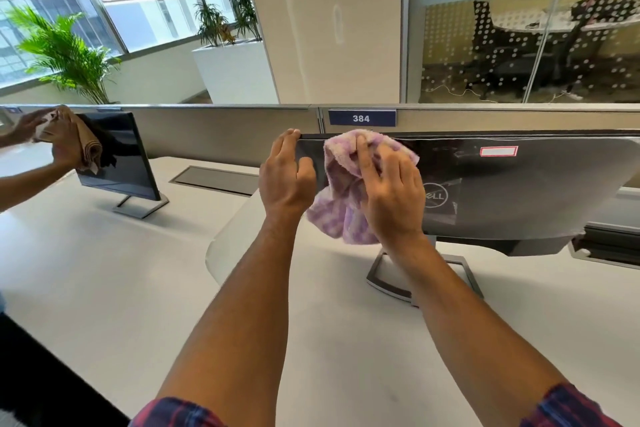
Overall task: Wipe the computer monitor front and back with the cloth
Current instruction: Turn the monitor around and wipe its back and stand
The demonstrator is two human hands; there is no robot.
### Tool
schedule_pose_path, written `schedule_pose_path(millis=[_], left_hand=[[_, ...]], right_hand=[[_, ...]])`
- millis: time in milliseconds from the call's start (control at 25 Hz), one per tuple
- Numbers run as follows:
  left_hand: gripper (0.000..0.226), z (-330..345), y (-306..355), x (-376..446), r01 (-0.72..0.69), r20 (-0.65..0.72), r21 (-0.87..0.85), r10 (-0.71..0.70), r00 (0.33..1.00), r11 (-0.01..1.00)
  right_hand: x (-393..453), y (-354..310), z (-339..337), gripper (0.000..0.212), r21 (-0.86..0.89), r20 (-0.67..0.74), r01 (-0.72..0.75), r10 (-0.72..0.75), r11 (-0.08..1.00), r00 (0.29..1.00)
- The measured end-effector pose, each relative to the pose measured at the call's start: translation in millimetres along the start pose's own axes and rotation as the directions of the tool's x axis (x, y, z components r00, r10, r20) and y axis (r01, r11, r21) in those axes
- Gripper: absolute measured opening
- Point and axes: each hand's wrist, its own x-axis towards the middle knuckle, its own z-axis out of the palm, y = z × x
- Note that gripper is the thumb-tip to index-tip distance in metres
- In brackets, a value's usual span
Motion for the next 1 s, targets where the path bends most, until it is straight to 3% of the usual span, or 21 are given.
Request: schedule_pose_path(millis=[200, 320, 440, 560, 680, 800, 880, 1000], left_hand=[[0.064, 1.5, 1.4, 1.6, 0.018, 0.022, 0.012, -0.018, 1.0, 1.0], [0.063, -0.9, 3.8, -0.2, 0.025, 0.022, 0.017, -0.026, 0.999, 1.0], [0.063, -2.8, 6.7, -1.4, 0.035, 0.022, 0.009, -0.036, 0.999, 0.999], [0.063, -4.4, 6.1, -3.6, 0.037, 0.028, 0.008, -0.037, 0.999, 0.999], [0.064, -8.8, 5.0, -3.7, 0.03, 0.058, 0.002, -0.03, 0.998, 1.0], [0.065, -11.1, 1.9, -1.7, 0.011, 0.072, -0.001, -0.011, 0.997, 1.0], [0.064, -9.4, -1.6, -3.2, 0.002, 0.065, -0.004, -0.002, 0.998, 1.0], [0.063, -4.2, -4.7, -5.3, -0.01, 0.039, -0.016, 0.01, 0.999, 1.0]], right_hand=[[-59.7, -3.8, 7.7, 0.045, 0.054, 0.234, 0.131, -0.14, 0.99, 0.962], [-92.0, -5.1, 1.1, 0.047, 0.089, 0.448, 0.064, -0.097, 0.994, 0.889], [-77.6, -15.0, -0.3, 0.043, 0.102, 0.369, 0.08, -0.112, 0.992, 0.923], [-51.0, -22.9, 12.0, 0.045, 0.117, 0.295, 0.197, -0.223, 0.973, 0.929], [-57.0, -21.9, 26.1, 0.058, 0.093, 0.425, 0.372, -0.375, 0.923, 0.824], [-82.9, -20.0, 34.8, 0.058, 0.163, 0.71, 0.462, -0.428, 0.872, 0.559], [-92.3, -27.9, 37.0, 0.041, 0.132, 0.735, 0.439, -0.385, 0.889, 0.559], [-81.5, -48.3, 48.7, 0.045, 0.173, 0.634, 0.508, -0.49, 0.844, 0.598]])
